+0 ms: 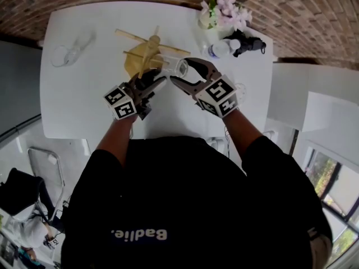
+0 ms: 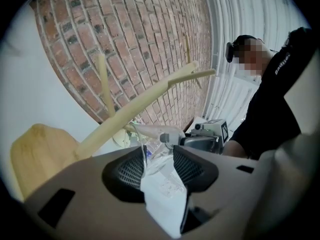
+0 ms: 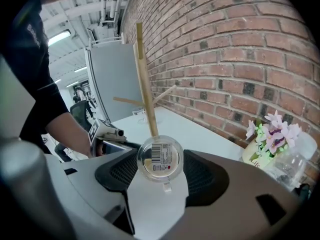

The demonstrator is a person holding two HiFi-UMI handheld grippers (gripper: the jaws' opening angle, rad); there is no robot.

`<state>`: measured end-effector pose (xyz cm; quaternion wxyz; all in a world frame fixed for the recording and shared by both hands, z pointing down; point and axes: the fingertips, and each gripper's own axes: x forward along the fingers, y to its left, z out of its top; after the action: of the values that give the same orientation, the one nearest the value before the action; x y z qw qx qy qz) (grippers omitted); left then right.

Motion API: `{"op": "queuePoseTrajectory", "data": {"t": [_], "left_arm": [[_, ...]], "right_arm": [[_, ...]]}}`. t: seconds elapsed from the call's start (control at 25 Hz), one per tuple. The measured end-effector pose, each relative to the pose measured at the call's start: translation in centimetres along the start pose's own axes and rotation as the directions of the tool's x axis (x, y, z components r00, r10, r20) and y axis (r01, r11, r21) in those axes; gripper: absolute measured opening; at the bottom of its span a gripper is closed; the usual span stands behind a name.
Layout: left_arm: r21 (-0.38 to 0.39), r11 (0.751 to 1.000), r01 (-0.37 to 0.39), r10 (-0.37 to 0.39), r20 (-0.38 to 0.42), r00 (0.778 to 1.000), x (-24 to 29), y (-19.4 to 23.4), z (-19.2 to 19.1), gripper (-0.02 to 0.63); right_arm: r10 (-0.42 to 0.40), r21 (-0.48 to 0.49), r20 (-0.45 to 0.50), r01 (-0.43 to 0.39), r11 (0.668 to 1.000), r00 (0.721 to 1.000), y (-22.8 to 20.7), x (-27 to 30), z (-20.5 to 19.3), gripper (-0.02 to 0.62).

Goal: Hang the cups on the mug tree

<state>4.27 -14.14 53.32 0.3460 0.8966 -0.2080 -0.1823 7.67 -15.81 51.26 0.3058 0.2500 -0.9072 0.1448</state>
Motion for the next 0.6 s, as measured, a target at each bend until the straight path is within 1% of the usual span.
{"op": "queuePoseTrajectory", "data": {"t": [0.4, 0.56, 0.6], "left_arm": [[0.004, 0.999, -0.036, 0.036, 0.028, 0.999, -0.3, 1.0, -0.1, 0.177], [0.006, 0.999, -0.050, 0.049, 0.025, 0.998, -0.5, 1.4, -0.5, 0.184], [0.009, 0.999, -0.053, 0.052, 0.022, 0.998, -0.5, 1.5, -0.5, 0.187]], "right_arm": [[-0.001, -0.022, -0.024, 0.001, 1.000, 1.000, -0.2, 0.8, -0.4, 0.299], [-0.003, -0.035, -0.088, 0.000, 0.999, 0.996, -0.1, 0.6, -1.2, 0.298], [-0.004, -0.035, -0.092, 0.001, 0.999, 0.996, -0.2, 0.7, -1.4, 0.299]]}}
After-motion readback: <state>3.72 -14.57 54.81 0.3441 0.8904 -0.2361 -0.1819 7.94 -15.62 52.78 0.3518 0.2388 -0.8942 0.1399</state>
